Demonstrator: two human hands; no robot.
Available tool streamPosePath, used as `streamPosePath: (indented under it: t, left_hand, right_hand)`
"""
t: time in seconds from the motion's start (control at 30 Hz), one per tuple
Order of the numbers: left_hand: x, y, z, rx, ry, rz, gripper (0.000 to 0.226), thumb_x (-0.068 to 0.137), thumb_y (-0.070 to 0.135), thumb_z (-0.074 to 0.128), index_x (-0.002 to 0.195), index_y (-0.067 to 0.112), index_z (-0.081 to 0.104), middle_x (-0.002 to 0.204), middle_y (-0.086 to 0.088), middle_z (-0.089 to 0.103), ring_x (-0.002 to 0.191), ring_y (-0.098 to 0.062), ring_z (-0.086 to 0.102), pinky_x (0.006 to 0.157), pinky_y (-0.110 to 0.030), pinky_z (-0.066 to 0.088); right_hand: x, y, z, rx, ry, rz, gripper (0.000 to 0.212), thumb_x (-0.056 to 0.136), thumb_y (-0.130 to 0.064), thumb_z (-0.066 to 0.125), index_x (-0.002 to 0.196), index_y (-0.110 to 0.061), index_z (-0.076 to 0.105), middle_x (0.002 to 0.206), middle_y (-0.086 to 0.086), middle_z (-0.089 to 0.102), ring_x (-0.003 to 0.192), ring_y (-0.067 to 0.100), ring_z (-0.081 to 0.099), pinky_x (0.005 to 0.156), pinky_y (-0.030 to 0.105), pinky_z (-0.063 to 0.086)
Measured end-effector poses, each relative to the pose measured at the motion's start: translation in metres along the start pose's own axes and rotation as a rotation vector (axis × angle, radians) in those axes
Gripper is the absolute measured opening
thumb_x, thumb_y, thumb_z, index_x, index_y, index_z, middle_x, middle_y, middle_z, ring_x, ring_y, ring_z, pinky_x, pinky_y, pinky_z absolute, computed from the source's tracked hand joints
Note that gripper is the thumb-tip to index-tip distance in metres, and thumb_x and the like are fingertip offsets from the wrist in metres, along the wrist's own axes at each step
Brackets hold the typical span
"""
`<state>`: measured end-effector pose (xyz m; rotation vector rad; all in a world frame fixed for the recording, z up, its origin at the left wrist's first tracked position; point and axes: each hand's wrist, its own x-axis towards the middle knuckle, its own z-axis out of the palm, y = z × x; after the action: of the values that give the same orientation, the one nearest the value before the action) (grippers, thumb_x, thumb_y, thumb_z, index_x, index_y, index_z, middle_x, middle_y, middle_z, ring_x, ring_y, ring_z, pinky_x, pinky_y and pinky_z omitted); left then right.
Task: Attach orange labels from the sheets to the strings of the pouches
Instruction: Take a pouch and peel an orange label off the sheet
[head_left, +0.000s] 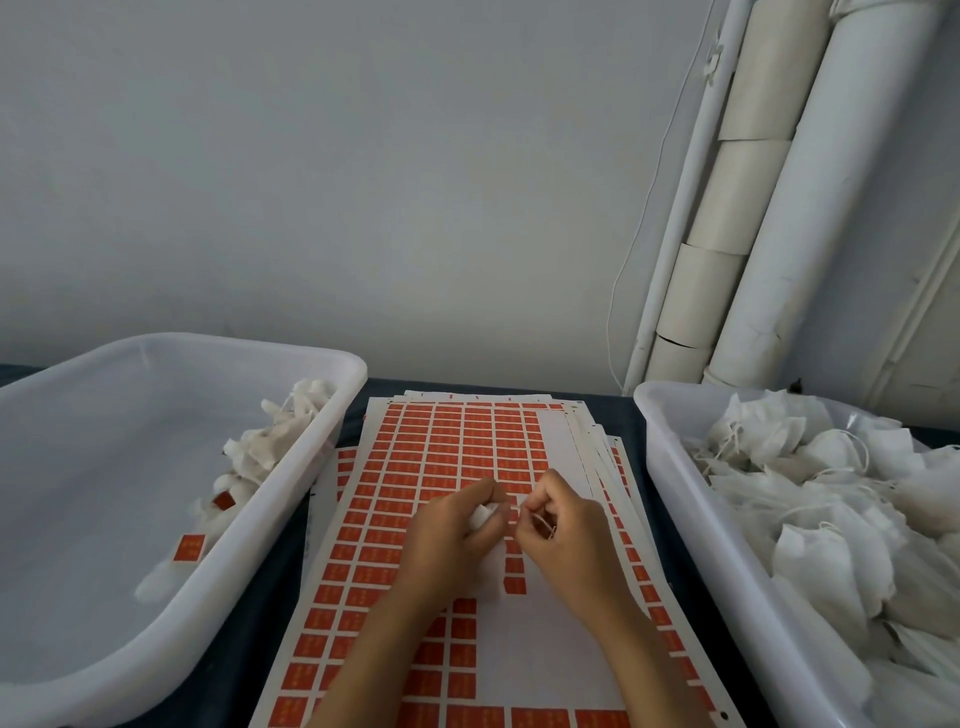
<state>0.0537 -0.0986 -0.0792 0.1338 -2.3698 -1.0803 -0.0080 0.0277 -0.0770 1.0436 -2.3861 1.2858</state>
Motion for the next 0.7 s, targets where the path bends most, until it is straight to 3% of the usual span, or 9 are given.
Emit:
streamPosePath:
  t: [0.2, 0.43, 0.5, 0.6, 0.7]
  left_hand:
    - [0.002, 0.002, 0.004, -0.074, 0.150, -0.117, 0.019, 0.088, 0.021, 0.060, 0.072, 0.031, 0.060, 0.066, 0.012, 0.061, 0.060, -0.007, 0.057, 0.054, -0.013, 0.044]
    - [0.004, 0.006, 0.006, -0.244, 0.129, -0.240, 0.017, 0.087, 0.025, 0.061, 0.071, 0.026, 0.064, 0.064, 0.014, 0.063, 0.065, -0.002, 0.061, 0.053, -0.009, 0.043]
    - [0.005, 0.008, 0.003, -0.344, 0.107, -0.289, 0.020, 0.089, 0.026, 0.059, 0.071, 0.023, 0.067, 0.068, 0.010, 0.066, 0.068, -0.006, 0.062, 0.058, -0.013, 0.045]
    - [0.006, 0.014, -0.004, -0.495, -0.071, -0.350, 0.033, 0.093, 0.031, 0.054, 0.066, 0.024, 0.072, 0.082, 0.011, 0.072, 0.083, 0.000, 0.063, 0.074, -0.022, 0.041]
    - [0.006, 0.014, -0.007, -0.715, -0.200, -0.409, 0.033, 0.086, 0.046, 0.054, 0.082, 0.020, 0.073, 0.093, -0.001, 0.072, 0.098, -0.018, 0.065, 0.092, -0.037, 0.047]
  right_hand:
    - [0.004, -0.004, 0.002, -0.164, 0.132, 0.078, 0.024, 0.082, -0.024, 0.068, 0.079, -0.027, 0.045, 0.069, -0.018, 0.052, 0.052, 0.002, 0.054, 0.051, 0.003, 0.037]
    - [0.006, 0.002, 0.000, -0.117, 0.218, 0.262, 0.021, 0.083, -0.022, 0.067, 0.077, -0.022, 0.047, 0.070, -0.015, 0.053, 0.053, 0.005, 0.054, 0.051, 0.007, 0.037]
    - [0.007, 0.002, 0.003, -0.033, 0.210, 0.323, 0.019, 0.083, -0.022, 0.067, 0.076, -0.022, 0.049, 0.068, -0.014, 0.055, 0.055, 0.008, 0.057, 0.051, 0.010, 0.041]
    - [0.008, 0.006, 0.005, 0.095, 0.180, 0.397, 0.018, 0.085, -0.020, 0.065, 0.076, -0.022, 0.050, 0.072, -0.008, 0.060, 0.057, 0.009, 0.059, 0.051, 0.014, 0.045]
    - [0.008, 0.008, 0.005, 0.196, 0.187, 0.451, 0.018, 0.085, -0.016, 0.064, 0.074, -0.020, 0.051, 0.072, -0.006, 0.062, 0.052, 0.006, 0.058, 0.043, 0.007, 0.040]
